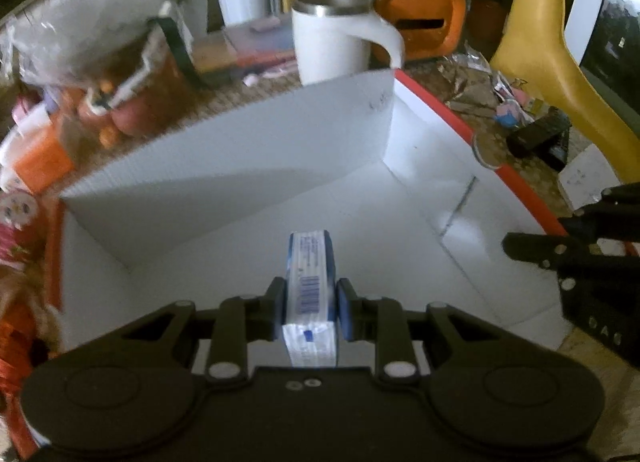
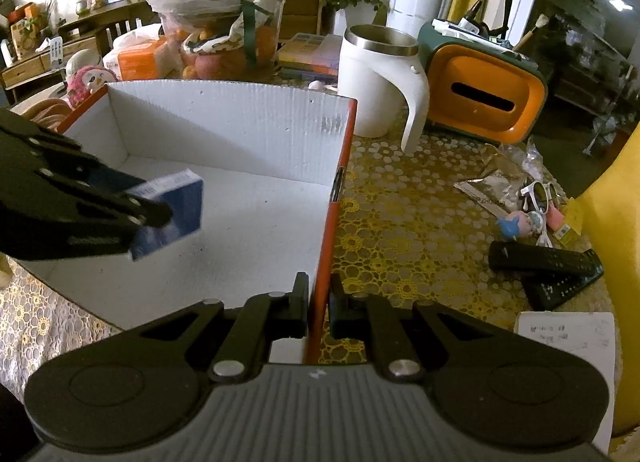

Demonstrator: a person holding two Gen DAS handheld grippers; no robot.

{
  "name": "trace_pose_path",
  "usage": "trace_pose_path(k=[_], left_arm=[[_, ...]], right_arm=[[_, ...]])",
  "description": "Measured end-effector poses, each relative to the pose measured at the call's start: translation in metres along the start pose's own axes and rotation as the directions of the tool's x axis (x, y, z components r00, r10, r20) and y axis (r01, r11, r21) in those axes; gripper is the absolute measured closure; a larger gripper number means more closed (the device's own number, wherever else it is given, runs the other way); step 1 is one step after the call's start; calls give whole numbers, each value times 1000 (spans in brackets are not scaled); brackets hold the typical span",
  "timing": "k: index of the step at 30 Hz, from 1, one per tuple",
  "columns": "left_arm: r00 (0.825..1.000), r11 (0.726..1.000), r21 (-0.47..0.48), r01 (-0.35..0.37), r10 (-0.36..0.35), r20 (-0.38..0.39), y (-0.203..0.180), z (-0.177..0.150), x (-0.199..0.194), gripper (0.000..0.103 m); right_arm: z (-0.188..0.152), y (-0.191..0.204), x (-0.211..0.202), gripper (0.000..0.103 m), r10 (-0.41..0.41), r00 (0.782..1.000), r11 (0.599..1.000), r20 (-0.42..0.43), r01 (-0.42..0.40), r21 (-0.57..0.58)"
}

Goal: Organize objects
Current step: 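Carry the box into the cardboard box and open the left gripper, then move the left gripper back to the pile and grasp the orange scarf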

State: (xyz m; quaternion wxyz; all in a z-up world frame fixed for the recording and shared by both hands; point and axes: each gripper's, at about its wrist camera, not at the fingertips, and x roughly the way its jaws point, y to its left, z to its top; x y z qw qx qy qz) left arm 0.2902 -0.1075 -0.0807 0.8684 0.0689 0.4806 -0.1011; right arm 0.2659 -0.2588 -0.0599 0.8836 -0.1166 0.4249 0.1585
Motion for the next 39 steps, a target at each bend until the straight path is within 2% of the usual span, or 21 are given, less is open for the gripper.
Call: trace_pose_path(k=[4, 9, 12, 14, 15, 17, 22, 27, 33, 39], left_arm=[[997, 997, -51, 50, -53, -53, 4, 1, 11, 78], [995, 999, -20, 46, -47, -82, 2, -1, 12, 69], [996, 999, -12, 48, -48, -75, 2, -3, 8, 53], [996, 998, -24, 62, -63, -60, 4, -5, 3, 35], [996, 997, -30, 76, -78, -46, 6, -6, -1, 33], [995, 995, -36, 91, -92, -23, 7, -7, -8, 31], [997, 996, -46, 73, -72, 33, 20, -13, -35, 29], [995, 994, -99, 53, -44, 89, 43, -20, -63, 27], [991, 990, -140, 15, 4, 137, 72, -28, -90, 27], [984, 982, -186, -38, 69, 164, 99, -39, -109, 20]], right_arm=[[0, -1, 0, 93, 6, 1000, 1000, -2, -6, 3], [0, -1, -1, 93, 10, 1000, 1000, -1, -10, 0], [0, -1, -1, 93, 10, 1000, 1000, -2, -10, 4], [0, -1, -1, 93, 7, 1000, 1000, -4, -7, 4], [0, 0, -1, 93, 5, 1000, 1000, -5, -5, 3], [0, 0, -1, 93, 3, 1000, 1000, -6, -3, 0], [1, 1, -1, 93, -3, 1000, 1000, -11, 3, -4], [0, 2, -1, 93, -10, 1000, 1000, -15, 9, -10], [-1, 5, -2, 93, -18, 1000, 1000, -20, 18, -15], [0, 6, -2, 93, -23, 999, 1000, -24, 22, -18]])
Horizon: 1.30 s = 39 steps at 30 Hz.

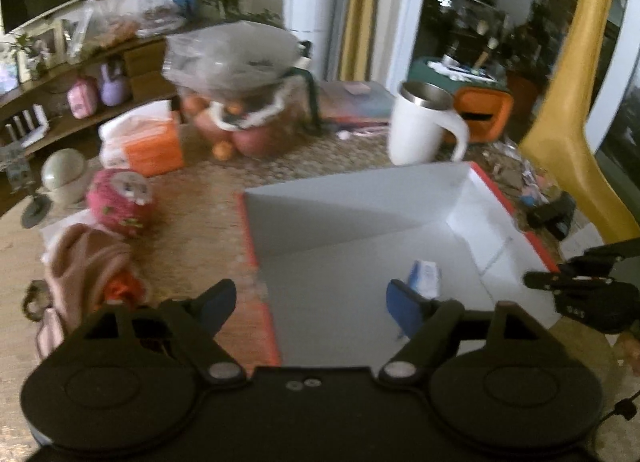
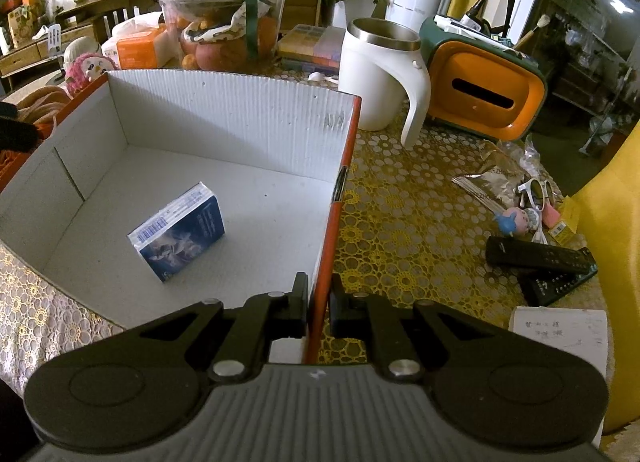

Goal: Organize objects
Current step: 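Move the left gripper back to the pile and grasp the orange scarf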

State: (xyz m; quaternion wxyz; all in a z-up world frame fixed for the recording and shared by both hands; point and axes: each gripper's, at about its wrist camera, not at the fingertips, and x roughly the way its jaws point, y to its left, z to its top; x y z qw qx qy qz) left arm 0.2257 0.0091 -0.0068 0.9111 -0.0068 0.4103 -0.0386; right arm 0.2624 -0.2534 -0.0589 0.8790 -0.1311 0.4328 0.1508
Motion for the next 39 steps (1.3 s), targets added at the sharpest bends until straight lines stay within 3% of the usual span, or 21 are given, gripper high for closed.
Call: trace_pose_path(k=[3, 6, 14, 20, 25, 33, 39], left_arm=[[999, 999, -17, -45, 45, 11, 15, -3, -5, 14], [996, 995, -30, -90, 91, 26, 33, -5, -8, 1], [970, 969, -37, -243, 243, 2, 87, -18, 11, 1], [968, 963, -98, -252, 250, -38, 119, -28, 33, 1], [967, 963, -123, -241, 227, -115, 133, -36, 52, 1], [962, 960, -127, -250, 231, -145, 141, -43, 76, 1], [956, 955, -131, -266, 243, -166, 145, -45, 86, 24]], right_arm=[[0, 0, 0, 93, -2, 1000, 1000, -1, 2, -1], [0, -1, 0, 93, -4, 1000, 1000, -4, 4, 0], [1, -1, 1, 93, -6, 1000, 1000, -7, 6, -3], [1, -1, 1, 93, -8, 1000, 1000, -9, 8, -3], [0, -1, 2, 93, -11, 1000, 1000, -12, 11, -6], [0, -1, 2, 93, -12, 1000, 1000, -14, 12, -7], [1, -1, 2, 93, -13, 1000, 1000, -14, 13, -7]])
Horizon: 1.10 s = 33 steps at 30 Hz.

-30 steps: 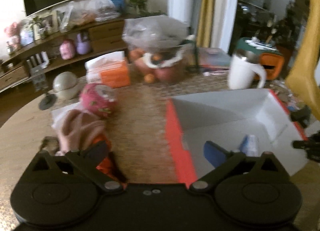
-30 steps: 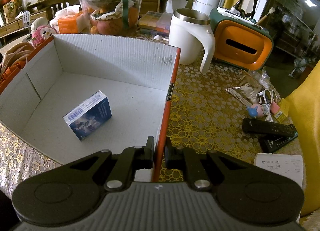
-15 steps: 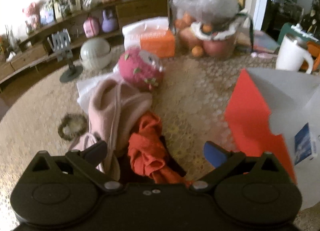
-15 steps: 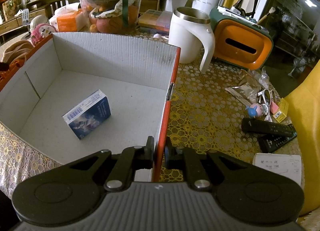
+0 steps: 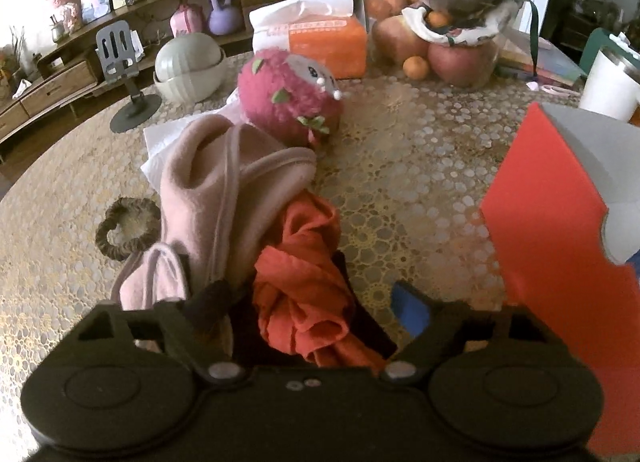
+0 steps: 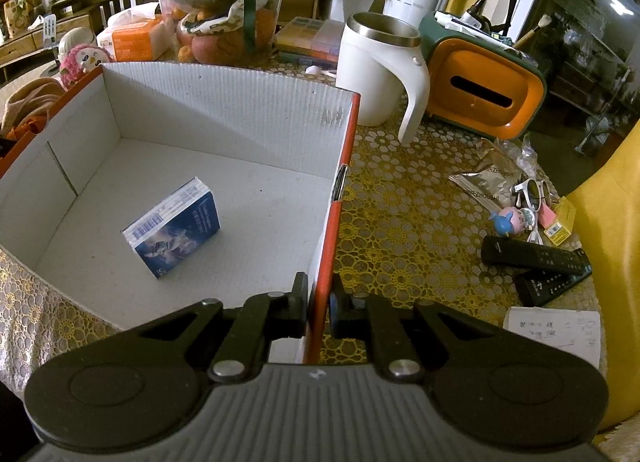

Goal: Organize objects
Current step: 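Move the left gripper back to the pile and grasp the orange scarf, then carry the orange scarf into the cardboard box and release it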

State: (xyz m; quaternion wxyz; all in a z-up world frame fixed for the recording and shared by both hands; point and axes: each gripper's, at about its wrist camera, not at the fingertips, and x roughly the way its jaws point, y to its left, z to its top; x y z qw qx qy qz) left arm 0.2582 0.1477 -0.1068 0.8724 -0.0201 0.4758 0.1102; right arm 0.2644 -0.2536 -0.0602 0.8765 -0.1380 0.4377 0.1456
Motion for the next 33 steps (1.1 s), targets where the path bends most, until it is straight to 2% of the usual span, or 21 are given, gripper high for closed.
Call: trace_pose_path(k=[3, 5, 10, 13, 21, 28, 33], left_arm=[[1000, 1000, -1, -8, 8, -9, 0, -2, 1, 39], [1000, 1000, 3, -25, 25, -10, 0, -3, 1, 55], [999, 999, 30, -45, 45, 9, 0, -5, -8, 69], [999, 999, 19, -38, 38, 23, 3, -4, -21, 71], [997, 999, -4, 37, -37, 74, 6, -2, -71, 71], [988, 995, 16, 97, -98, 117, -13, 2, -111, 71], [977, 989, 50, 141, -148, 153, -41, 10, -133, 71]], right_arm=[[0, 0, 0, 93, 0, 1000, 1000, 0, 0, 0], [0, 1, 0, 93, 0, 1000, 1000, -1, 0, 1], [0, 0, 0, 93, -1, 1000, 1000, -1, 1, 1], [0, 1, 0, 93, -2, 1000, 1000, -1, 2, -1], [0, 0, 0, 93, -8, 1000, 1000, 0, 8, -2], [0, -2, -1, 93, -5, 1000, 1000, -2, 5, 5], [1, -2, -1, 93, -4, 1000, 1000, -5, 4, 14]])
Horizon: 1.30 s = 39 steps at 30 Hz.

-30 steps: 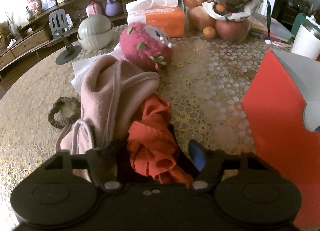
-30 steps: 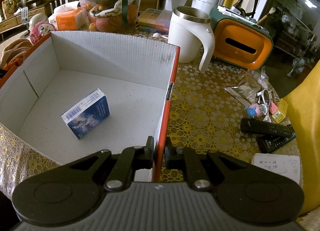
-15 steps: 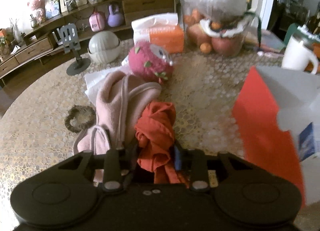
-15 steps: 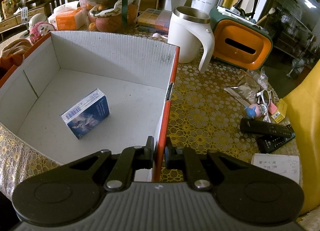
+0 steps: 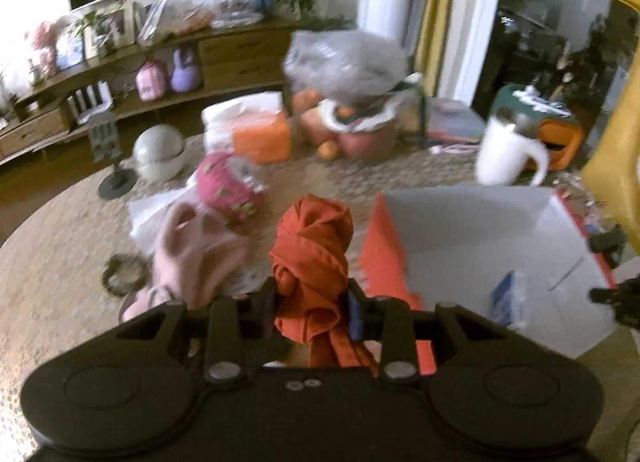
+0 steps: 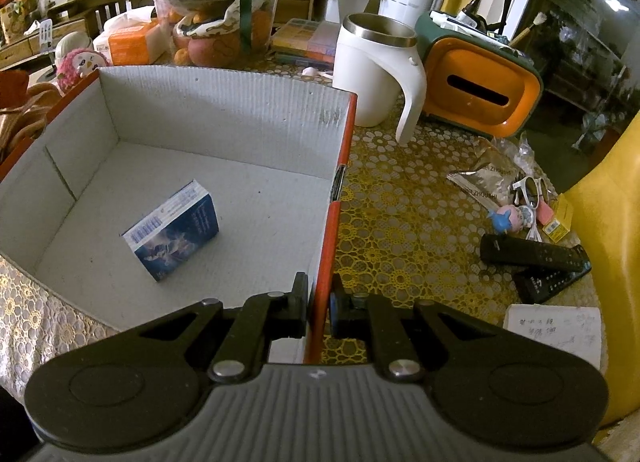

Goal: Organize objects
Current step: 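Carry the orange scarf into the cardboard box and release it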

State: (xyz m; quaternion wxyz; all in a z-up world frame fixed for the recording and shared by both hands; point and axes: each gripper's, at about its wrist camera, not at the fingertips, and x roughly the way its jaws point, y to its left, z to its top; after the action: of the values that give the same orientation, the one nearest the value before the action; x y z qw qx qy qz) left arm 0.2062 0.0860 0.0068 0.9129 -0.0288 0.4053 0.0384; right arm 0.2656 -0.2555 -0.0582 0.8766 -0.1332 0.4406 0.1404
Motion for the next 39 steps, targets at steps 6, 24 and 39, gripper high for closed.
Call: trace_pose_path(k=[6, 24, 39], left_arm=[[996, 994, 62, 85, -86, 16, -53, 16, -1, 71], [987, 966, 204, 158, -156, -24, -189, 16, 45, 70], [983, 953, 244, 179, -164, -83, -245, 18, 98, 70]], right_arm=[[1, 0, 0, 93, -2, 1000, 1000, -1, 2, -1], [2, 5, -1, 93, -3, 1000, 1000, -4, 3, 27], [3, 5, -2, 93, 9, 1000, 999, -6, -9, 49]])
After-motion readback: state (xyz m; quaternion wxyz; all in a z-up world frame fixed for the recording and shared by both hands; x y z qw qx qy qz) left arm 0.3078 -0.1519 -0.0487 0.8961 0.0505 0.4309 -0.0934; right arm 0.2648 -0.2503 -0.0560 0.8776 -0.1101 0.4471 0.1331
